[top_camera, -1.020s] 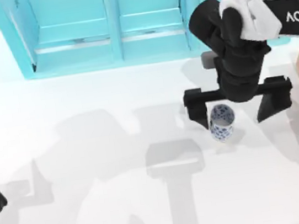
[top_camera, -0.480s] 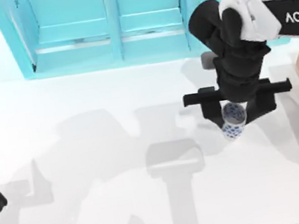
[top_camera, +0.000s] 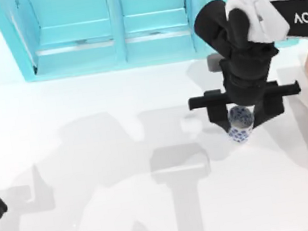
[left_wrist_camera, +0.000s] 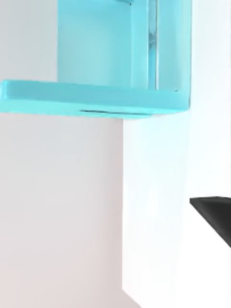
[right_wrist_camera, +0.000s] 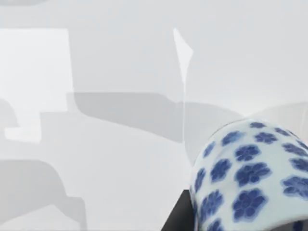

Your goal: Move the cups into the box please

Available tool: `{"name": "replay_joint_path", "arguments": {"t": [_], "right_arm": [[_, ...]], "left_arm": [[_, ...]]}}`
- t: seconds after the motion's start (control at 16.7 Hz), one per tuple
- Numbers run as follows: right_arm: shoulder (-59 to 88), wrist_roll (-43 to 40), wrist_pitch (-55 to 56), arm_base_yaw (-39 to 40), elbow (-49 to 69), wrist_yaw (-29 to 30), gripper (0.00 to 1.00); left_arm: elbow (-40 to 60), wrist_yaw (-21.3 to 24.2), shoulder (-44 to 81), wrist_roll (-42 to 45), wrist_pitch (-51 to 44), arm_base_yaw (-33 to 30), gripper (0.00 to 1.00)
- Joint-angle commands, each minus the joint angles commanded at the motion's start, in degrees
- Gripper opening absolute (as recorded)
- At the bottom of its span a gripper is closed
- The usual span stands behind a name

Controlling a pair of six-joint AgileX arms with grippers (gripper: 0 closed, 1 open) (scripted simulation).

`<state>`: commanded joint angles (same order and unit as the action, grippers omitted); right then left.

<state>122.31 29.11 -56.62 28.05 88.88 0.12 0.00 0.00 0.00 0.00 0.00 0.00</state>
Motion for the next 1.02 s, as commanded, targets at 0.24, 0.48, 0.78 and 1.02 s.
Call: {"name": "replay_joint_path", "arguments": {"t": [0.24, 0.48, 0.78, 1.02], "right_arm": [[-0.09, 0.06, 0.00, -0.13, 0.01, 0.01, 0.00], [-2.65, -3.11, -3.78, -2.86, 1.04, 0.01, 0.00], [-9.69, -11.00, -13.87, -11.01, 3.45, -0.02, 0.00], [-12.76, -14.02, -17.26, -14.03, 4.59, -0.09, 0.00]], "left_arm": [[0.00, 0.00, 0.00, 0.00, 0.00, 0.00, 1.00], [0.00, 0.00, 0.00, 0.00, 0.00, 0.00, 1.00], [0.00, 0.00, 0.00, 0.00, 0.00, 0.00, 1.00], [0.00, 0.00, 0.00, 0.00, 0.00, 0.00, 1.00]]}}
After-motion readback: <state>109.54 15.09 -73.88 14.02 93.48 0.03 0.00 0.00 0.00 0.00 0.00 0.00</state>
